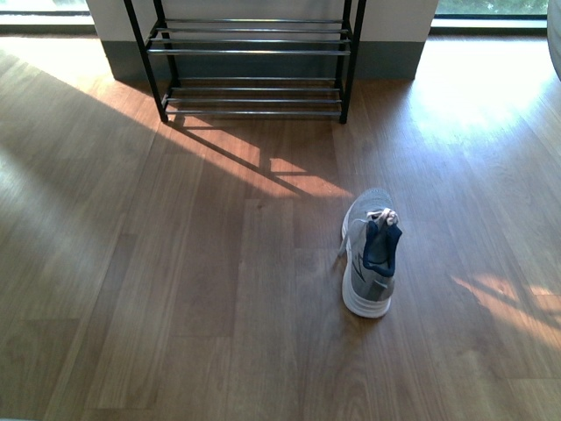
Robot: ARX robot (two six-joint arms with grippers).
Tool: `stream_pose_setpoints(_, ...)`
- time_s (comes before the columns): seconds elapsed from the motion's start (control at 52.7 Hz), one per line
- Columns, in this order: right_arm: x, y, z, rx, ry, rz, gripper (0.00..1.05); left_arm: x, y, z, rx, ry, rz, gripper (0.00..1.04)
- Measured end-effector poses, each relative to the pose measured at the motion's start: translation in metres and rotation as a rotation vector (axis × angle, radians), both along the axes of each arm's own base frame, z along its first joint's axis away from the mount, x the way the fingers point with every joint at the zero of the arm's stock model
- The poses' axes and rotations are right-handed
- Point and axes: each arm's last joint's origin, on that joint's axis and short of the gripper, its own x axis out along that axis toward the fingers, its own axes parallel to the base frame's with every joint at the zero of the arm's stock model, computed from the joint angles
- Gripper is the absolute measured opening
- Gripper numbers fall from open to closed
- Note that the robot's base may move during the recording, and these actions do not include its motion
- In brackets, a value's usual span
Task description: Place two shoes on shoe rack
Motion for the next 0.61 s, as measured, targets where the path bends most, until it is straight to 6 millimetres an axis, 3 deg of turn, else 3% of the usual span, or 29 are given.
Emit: stream_pose_setpoints(0.607,-0.0001,-0.0006,0.0,-0.002,0.001,-0.008,0.02,0.0,-0.0001,0.0,0.0,0.0,-0.005,0.95)
